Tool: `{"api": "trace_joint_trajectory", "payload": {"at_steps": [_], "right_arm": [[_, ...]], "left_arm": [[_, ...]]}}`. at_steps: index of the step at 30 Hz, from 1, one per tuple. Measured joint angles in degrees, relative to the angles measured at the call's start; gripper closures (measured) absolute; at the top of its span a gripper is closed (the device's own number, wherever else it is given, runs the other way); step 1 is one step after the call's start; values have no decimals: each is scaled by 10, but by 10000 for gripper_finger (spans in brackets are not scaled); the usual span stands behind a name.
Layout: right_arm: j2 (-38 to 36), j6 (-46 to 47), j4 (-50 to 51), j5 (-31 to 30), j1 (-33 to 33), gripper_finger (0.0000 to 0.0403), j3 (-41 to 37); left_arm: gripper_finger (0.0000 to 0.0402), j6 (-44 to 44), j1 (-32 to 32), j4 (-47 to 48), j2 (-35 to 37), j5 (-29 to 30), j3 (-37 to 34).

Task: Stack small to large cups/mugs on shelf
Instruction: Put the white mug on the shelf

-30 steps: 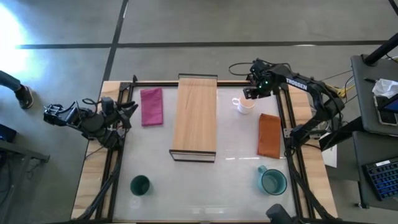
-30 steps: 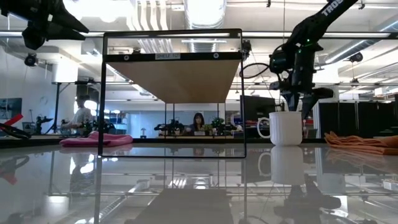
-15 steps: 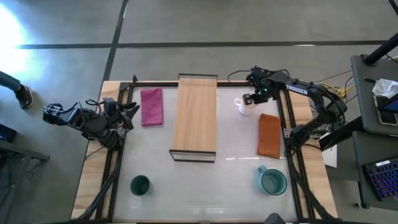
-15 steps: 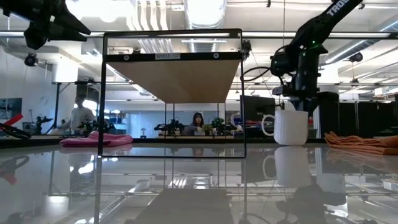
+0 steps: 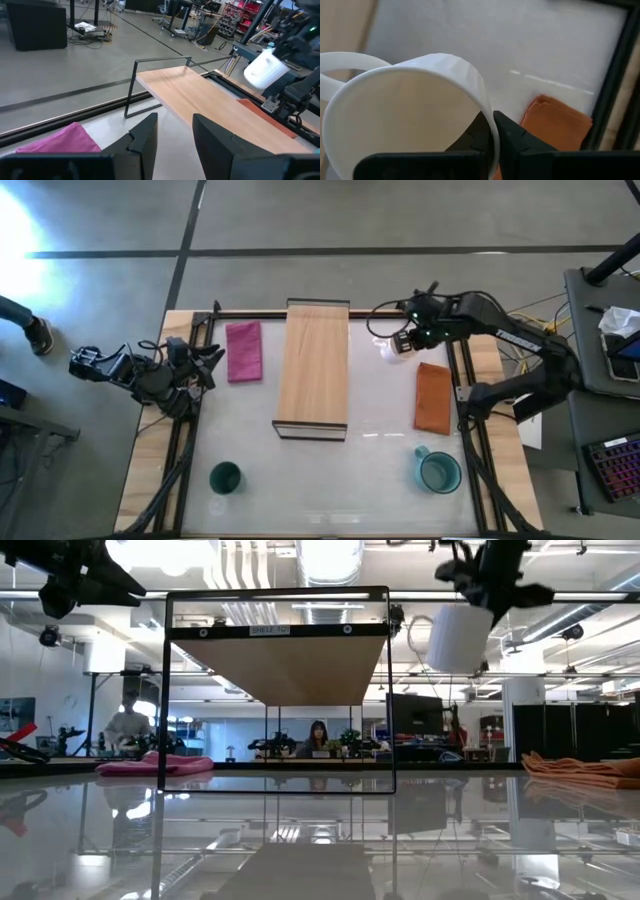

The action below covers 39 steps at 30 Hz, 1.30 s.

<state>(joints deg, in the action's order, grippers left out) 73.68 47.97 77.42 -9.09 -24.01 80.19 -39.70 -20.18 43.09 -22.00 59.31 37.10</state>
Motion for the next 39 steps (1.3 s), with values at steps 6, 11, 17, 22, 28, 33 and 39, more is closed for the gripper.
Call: {"api": "trace_joint_trajectory", "payload": {"at_steps": [6, 11, 17, 22, 28, 33, 39], "right_arm": [[47, 20, 54, -30, 41, 394, 69], [84, 21, 49, -1, 49, 394, 107], [160, 70, 30, 31, 144, 394, 213], [232, 155, 60, -4, 216, 394, 313], [317, 256, 56, -10, 274, 390, 413], [402, 298, 97, 1, 304, 391, 511], [442, 333, 79, 15, 314, 390, 534]], "left_arm": [[292, 0, 0, 0, 0, 0, 0], [292, -3, 0, 0, -1, -9, 0], [292, -5, 0, 0, -1, -23, 0], [292, -5, 0, 0, -2, -23, 0], [292, -5, 0, 0, -2, -25, 0], [292, -4, 0, 0, -3, -25, 0], [292, -4, 0, 7, -4, -33, 0]]}}
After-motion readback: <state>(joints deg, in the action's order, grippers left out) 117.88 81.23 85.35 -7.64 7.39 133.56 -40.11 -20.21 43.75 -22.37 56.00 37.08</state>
